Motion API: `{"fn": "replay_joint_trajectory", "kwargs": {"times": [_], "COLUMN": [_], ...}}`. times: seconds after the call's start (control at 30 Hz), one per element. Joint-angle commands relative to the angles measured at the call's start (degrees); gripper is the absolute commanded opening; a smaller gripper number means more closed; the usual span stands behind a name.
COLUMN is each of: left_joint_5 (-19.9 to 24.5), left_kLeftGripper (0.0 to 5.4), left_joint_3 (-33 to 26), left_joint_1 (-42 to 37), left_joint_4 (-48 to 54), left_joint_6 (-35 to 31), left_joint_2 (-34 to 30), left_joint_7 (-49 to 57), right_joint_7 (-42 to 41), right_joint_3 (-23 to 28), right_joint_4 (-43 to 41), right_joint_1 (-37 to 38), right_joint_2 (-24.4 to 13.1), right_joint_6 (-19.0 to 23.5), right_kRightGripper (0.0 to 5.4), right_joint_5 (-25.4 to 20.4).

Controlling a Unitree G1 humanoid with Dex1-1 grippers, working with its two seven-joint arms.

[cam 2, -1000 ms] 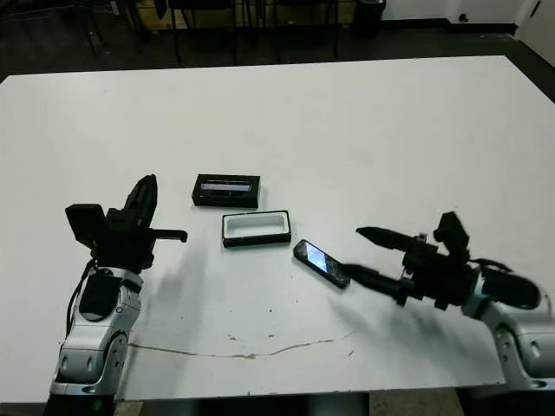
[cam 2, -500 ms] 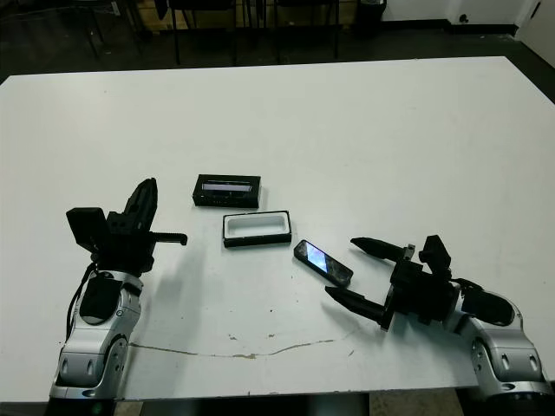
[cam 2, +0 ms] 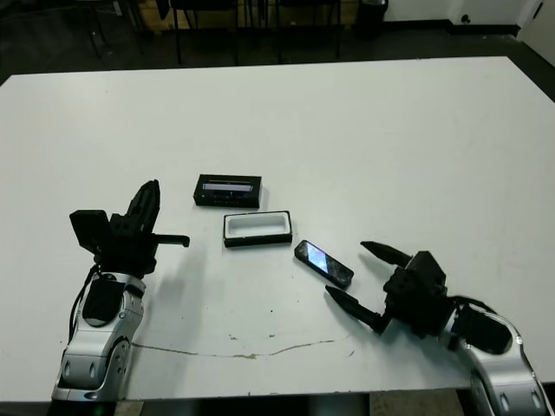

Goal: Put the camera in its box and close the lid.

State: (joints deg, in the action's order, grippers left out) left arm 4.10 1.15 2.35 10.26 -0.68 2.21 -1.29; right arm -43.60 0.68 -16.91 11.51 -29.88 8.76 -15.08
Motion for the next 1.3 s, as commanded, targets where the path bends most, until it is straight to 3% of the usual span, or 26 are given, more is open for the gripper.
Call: {"fn": "replay_joint_trajectory", "kwargs": {"times": [0.03, 0.17, 0.37, 0.53, 0.7, 0.8, 0.9, 1.0, 1.1, 1.2, 1.3], "left_joint_5": [-0.98, -0.76, -0.91, -0.97, -0.49, -0.63, -0.99, -1.05, -1.01, -0.92, -1.07], "left_kLeftGripper": [0.00, 0.00, 0.00, 0.00, 0.00, 0.00, 0.00, 0.00, 0.00, 0.00, 0.00], "left_joint_3": [0.26, 0.46, 0.47, 0.16, -0.32, -0.25, -0.20, -0.19, -0.10, 0.01, 0.15], "left_joint_1": [1.00, 1.31, 1.52, 1.23, 1.00, 1.18, 1.22, 1.26, 1.17, 1.22, 1.39], "left_joint_4": [0.17, 0.18, 0.03, 0.07, -0.58, 0.11, 0.13, 0.14, 0.06, -0.11, 0.00], "left_joint_6": [-0.88, -0.48, 0.35, 0.13, 0.97, 0.20, 0.29, 0.30, 0.39, 0.63, 0.47], "left_joint_2": [-0.11, 0.28, 0.38, 0.27, 0.10, 0.38, 0.29, 0.17, 0.25, 0.30, 0.40], "left_joint_7": [0.63, 0.60, 0.71, 0.96, 0.50, 0.85, 0.98, 0.96, 0.96, 0.83, 1.01], "right_joint_7": [-0.29, -2.62, -10.22, -12.25, -14.65, -14.77, -12.82, -15.57, -16.69, -15.66, -16.61], "right_joint_3": [-0.30, -1.12, -2.10, -6.20, -8.93, -8.50, -6.57, -4.84, -2.49, -0.35, 1.50], "right_joint_4": [-1.48, 3.11, 15.54, 29.05, 33.25, 31.77, 22.35, 29.38, 33.27, 30.30, 27.67], "right_joint_1": [-0.05, -1.86, -6.94, -13.23, -16.45, -16.08, -13.78, -17.01, -21.40, -23.86, -26.06], "right_joint_2": [-2.64, -4.30, -3.78, -4.14, -4.77, -4.50, -6.09, -6.04, -8.50, -11.62, -13.42], "right_joint_6": [1.11, -0.67, -2.58, -3.51, -3.63, -3.71, 3.85, 0.04, -3.40, -2.56, 1.76], "right_kRightGripper": [3.68, 2.95, 1.83, 0.95, 0.04, 0.02, 0.02, 0.02, 0.02, 0.02, 0.02], "right_joint_5": [1.50, 2.39, -1.03, 3.61, 4.85, 3.53, 0.63, -0.51, 0.16, 1.13, -1.21]}}
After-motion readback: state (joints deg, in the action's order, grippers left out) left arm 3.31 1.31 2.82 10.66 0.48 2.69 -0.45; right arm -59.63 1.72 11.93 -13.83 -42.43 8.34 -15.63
